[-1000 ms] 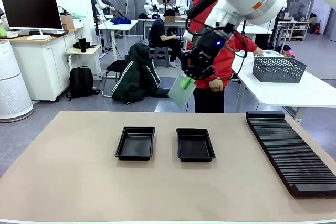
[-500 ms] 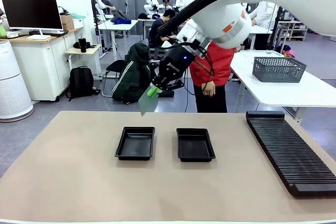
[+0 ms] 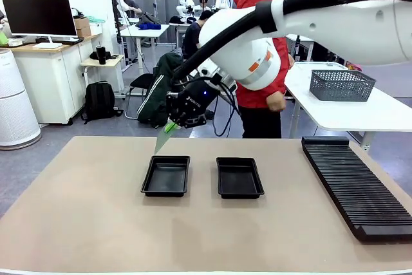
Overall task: Inspect and transfer BCBs to ESD trays.
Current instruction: Pick up the Blank PCB from the PCB Rack and place it in the left ESD tray.
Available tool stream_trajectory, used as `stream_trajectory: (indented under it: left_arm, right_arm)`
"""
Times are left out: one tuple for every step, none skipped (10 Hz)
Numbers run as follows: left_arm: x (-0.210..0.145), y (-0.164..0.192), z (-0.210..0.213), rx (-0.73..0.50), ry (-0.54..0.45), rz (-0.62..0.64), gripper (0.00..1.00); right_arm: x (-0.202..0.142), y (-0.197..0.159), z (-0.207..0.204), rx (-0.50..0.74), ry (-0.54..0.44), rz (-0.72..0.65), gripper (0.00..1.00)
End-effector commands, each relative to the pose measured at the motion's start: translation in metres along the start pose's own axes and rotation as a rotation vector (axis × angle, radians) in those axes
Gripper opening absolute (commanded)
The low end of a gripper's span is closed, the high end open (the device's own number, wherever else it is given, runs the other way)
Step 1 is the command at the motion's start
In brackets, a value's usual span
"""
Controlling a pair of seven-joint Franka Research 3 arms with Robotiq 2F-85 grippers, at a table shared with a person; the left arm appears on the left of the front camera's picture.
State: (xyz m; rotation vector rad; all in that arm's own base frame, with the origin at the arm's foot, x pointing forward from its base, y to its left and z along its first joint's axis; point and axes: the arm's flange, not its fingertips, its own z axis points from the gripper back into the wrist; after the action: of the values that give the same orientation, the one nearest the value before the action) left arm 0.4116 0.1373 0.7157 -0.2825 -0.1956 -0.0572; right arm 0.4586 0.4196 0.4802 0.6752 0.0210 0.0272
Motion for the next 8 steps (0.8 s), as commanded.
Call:
stream_trajectory:
  left_arm:
    - [-0.001,0.001,0.000,0.002,0.002,0.002,1.00]
    - [-0.001,0.001,0.000,0.002,0.002,0.002,1.00]
    - [-0.001,0.001,0.000,0.002,0.002,0.002,1.00]
    - [-0.001,0.001,0.000,0.002,0.002,0.002,1.00]
    - [-0.001,0.001,0.000,0.002,0.002,0.002,1.00]
    - [-0.001,0.001,0.000,0.002,0.002,0.002,1.00]
    - [-0.001,0.001,0.000,0.002,0.002,0.002,1.00]
    - [-0.001,0.001,0.000,0.002,0.002,0.002,1.00]
  right_arm:
    - [-0.009,-0.004,-0.019,-0.036,-0.058,-0.011,0.02]
    - [-0.008,-0.009,-0.029,-0.064,-0.084,-0.020,0.02]
    - [-0.007,-0.016,-0.039,-0.042,-0.074,-0.036,0.02]
    - [-0.005,-0.020,-0.049,-0.034,-0.072,-0.052,0.02]
    - [-0.002,-0.024,-0.057,-0.043,-0.078,-0.073,0.02]
    - [0.001,-0.027,-0.063,-0.033,-0.089,-0.077,0.02]
    - [0.005,-0.031,-0.070,-0.035,-0.097,-0.089,0.02]
    - [0.008,-0.036,-0.075,-0.036,-0.097,-0.107,0.02]
